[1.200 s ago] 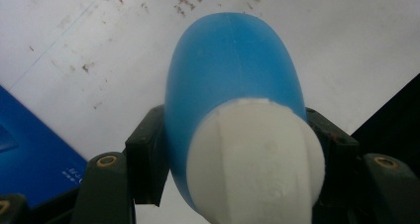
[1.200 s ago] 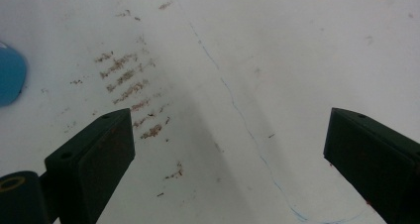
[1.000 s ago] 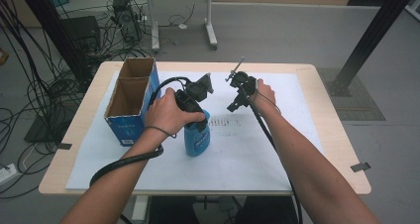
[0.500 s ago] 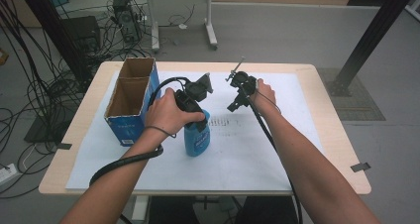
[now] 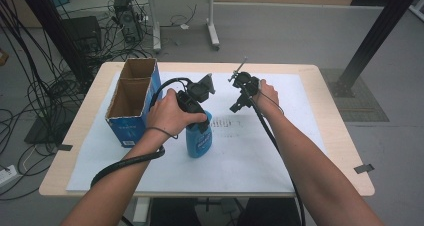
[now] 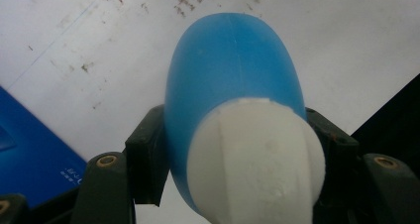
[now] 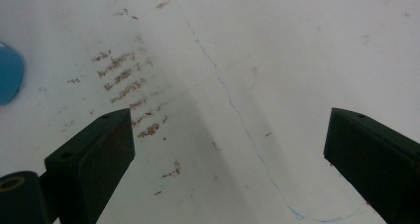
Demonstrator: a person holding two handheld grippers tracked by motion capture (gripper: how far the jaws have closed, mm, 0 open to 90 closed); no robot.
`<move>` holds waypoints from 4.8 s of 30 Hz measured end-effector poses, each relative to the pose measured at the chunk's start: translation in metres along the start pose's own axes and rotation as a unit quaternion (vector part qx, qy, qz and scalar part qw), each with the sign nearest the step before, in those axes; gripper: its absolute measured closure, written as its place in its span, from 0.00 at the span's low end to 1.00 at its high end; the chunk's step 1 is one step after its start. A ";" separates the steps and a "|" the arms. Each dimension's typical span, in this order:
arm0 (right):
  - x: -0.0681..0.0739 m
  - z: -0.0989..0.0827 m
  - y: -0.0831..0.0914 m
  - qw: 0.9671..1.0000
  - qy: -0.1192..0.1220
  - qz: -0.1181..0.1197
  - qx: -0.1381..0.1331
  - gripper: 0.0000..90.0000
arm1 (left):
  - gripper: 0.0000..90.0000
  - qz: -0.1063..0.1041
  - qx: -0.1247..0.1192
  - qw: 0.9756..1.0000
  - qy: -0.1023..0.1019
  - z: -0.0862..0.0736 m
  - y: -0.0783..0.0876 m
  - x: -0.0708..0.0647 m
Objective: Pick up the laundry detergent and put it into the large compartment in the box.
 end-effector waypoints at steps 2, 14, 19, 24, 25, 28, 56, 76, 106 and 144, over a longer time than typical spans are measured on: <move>0.000 0.000 0.000 1.000 0.000 0.000 0.000 0.06 | 0.42 0.000 -0.002 1.000 0.002 0.000 0.000 0.000; 0.000 0.000 0.000 1.000 0.000 -0.001 -0.001 0.06 | 0.42 0.001 0.001 1.000 0.000 0.000 0.000 0.000; 0.000 0.000 0.000 1.000 0.000 -0.001 0.000 0.06 | 0.42 0.001 -0.002 1.000 0.002 0.000 0.000 0.000; 0.000 0.001 0.000 1.000 0.001 0.000 0.000 0.06 | 0.42 0.001 -0.001 1.000 0.002 0.000 0.000 0.000; 0.000 0.001 0.000 1.000 0.001 -0.001 0.000 0.06 | 0.42 0.001 -0.002 1.000 0.002 0.000 0.000 0.000; 0.001 0.001 0.000 1.000 0.001 -0.001 0.000 0.06 | 0.42 0.001 -0.002 1.000 0.002 0.000 0.000 -0.001; 0.001 0.002 0.001 1.000 0.002 -0.003 -0.002 0.06 | 0.42 0.004 -0.005 1.000 0.004 0.000 0.000 -0.001; -0.005 -0.001 0.005 1.000 0.001 -0.010 0.000 0.06 | 0.42 0.012 -0.013 1.000 0.006 0.003 0.005 -0.002; 0.000 0.002 0.013 1.000 0.003 -0.012 -0.010 0.06 | 0.42 0.029 -0.061 0.998 -0.003 0.035 0.116 -0.018; 0.000 0.003 0.017 1.000 0.004 -0.017 -0.011 0.06 | 0.42 0.027 -0.096 0.995 0.021 0.072 0.222 -0.027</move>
Point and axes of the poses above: each handheld gripper's, and its own axes: y roughly backward along the jaws, z roughly out of its top, x roughly to its left, the point moved 10 cm from there along -y, roughly forward along the jaws, and after that the axes turned 1 degree about -z, right-handed, at the moved point
